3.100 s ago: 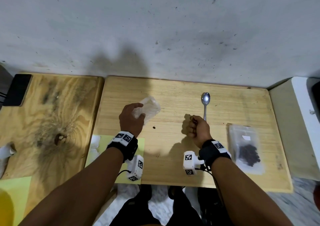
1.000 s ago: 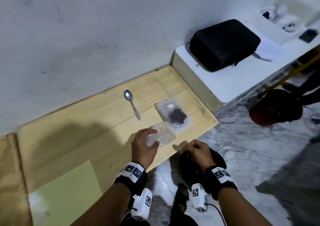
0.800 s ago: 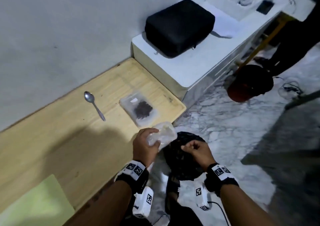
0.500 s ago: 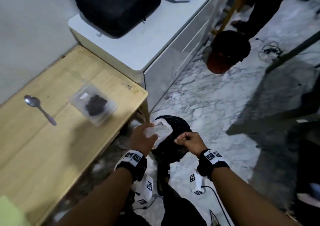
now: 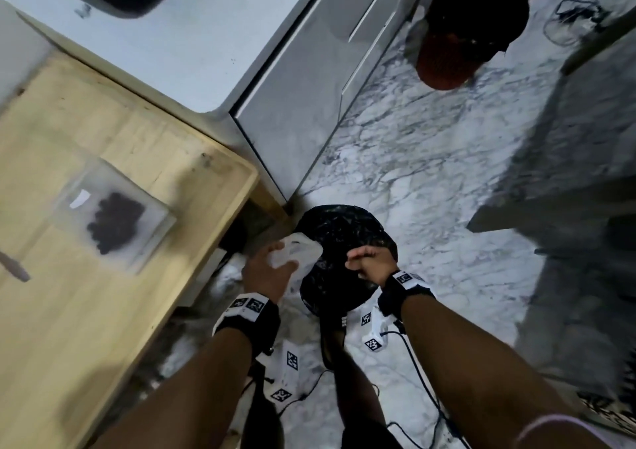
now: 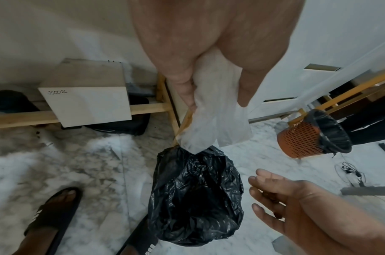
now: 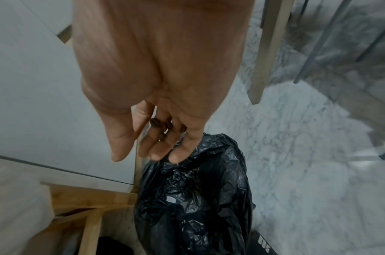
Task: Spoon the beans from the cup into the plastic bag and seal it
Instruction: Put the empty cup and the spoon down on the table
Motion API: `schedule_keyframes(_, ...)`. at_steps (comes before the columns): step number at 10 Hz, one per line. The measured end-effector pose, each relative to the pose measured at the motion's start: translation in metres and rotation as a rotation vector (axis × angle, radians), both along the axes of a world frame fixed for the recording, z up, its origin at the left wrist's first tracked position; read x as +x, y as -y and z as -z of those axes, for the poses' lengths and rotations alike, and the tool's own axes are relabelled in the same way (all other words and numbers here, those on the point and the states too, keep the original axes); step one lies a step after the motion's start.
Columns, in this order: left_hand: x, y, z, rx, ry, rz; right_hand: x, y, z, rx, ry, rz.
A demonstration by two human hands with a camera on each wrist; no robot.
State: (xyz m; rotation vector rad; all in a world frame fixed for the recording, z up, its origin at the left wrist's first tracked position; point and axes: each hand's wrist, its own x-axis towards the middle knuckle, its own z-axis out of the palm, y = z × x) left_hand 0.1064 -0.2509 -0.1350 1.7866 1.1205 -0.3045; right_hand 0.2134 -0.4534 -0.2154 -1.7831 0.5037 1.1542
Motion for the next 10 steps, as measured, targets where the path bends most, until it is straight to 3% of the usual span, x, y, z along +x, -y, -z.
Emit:
schedule_keyframes(2,0.005,-0.001,0.012,-0.028,-0.037,0.004,0.001,-0.003,0.016,-0.002,-0.011,-0.014)
schedule_keyframes(4,0.014,0.003,0.007,-0.06,-0.032,0.011,0.007,0.001,0.008,0.0,0.005,-0.018)
schedule_keyframes(9,0.047,0.042,0.032,-0.215,0.002,0.134,-0.02,0.057,-0.031,0.028,-0.097,0.282)
schedule_keyframes(10,0.047,0.046,0.042,-0.257,0.02,0.164,-0.022,0.062,-0.031,0.017,-0.095,0.275)
